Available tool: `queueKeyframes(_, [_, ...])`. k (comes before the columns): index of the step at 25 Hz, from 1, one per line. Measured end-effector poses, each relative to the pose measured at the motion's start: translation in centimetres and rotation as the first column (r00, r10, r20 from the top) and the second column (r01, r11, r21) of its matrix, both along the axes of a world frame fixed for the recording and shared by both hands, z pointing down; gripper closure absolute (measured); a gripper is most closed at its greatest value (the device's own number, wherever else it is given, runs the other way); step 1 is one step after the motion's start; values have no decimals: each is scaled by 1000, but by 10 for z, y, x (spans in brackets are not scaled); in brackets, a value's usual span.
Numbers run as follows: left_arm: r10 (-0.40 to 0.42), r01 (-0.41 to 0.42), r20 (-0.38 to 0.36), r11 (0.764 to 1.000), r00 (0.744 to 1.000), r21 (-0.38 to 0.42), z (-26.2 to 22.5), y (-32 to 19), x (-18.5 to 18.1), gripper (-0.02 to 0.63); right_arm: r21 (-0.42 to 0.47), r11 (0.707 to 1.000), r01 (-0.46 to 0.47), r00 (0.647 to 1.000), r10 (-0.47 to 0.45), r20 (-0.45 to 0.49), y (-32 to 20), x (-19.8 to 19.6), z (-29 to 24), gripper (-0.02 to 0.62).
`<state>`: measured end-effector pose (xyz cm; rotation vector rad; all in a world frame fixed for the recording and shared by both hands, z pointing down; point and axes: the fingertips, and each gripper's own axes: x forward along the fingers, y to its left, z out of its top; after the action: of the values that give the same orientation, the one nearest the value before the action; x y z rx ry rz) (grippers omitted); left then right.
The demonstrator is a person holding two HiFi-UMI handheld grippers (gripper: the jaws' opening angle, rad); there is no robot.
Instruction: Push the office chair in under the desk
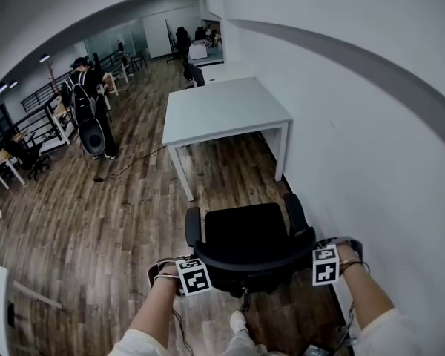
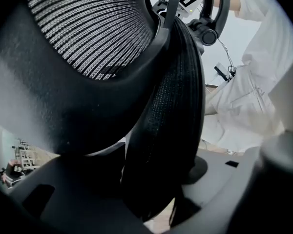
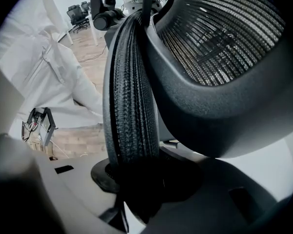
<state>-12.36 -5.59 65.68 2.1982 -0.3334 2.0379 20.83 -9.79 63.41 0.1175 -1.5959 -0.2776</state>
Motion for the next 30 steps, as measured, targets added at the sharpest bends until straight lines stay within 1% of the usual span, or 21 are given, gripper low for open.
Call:
queueKeyframes(3, [-4, 5, 9, 999, 1000, -40, 2, -10, -3, 353, -3, 1000, 7, 1000, -7, 4, -16, -1, 2, 431])
queueKeyframes(5, [-7, 7, 11, 999, 1000, -46, 2, -16, -8, 348, 0, 1000, 11, 1000, -11, 3, -24, -5, 2, 431])
queueKeyframes(8, [-3, 3, -28, 1000, 1000, 12, 1, -34, -11, 348, 5, 1000, 8, 1000, -8, 8, -35, -13, 2, 431])
queueKeyframes(10, [-2, 4, -37, 998, 999, 55, 0, -47, -15, 359, 1, 1000, 5, 1000, -5, 12, -42, -19, 2, 431])
queueKeyframes(12, [-1, 4, -33, 998, 999, 67, 0, -58, -20, 367, -1, 1000, 3, 1000, -3, 13, -51, -24, 1, 431])
queueKeyframes(16, [-2, 4, -28, 998, 1000, 66, 1, -81, -29, 371, 10, 1000, 0, 1000, 0, 14, -77, -32, 3, 431])
queueKeyframes(21, [2, 3, -32, 990, 999, 144, -2, -108, -40, 394, 16, 1000, -2, 1000, 2, 20, -96, -43, 3, 431])
queueKeyframes(25, [3, 0, -25, 989, 1000, 145, -1, -128, -50, 394, 12, 1000, -2, 1000, 2, 20, -113, -52, 3, 433])
queueKeyframes(30, [5, 0, -29, 989, 1000, 150, -2, -150, -55, 396, 19, 1000, 0, 1000, 0, 21, -135, -58, 2, 434])
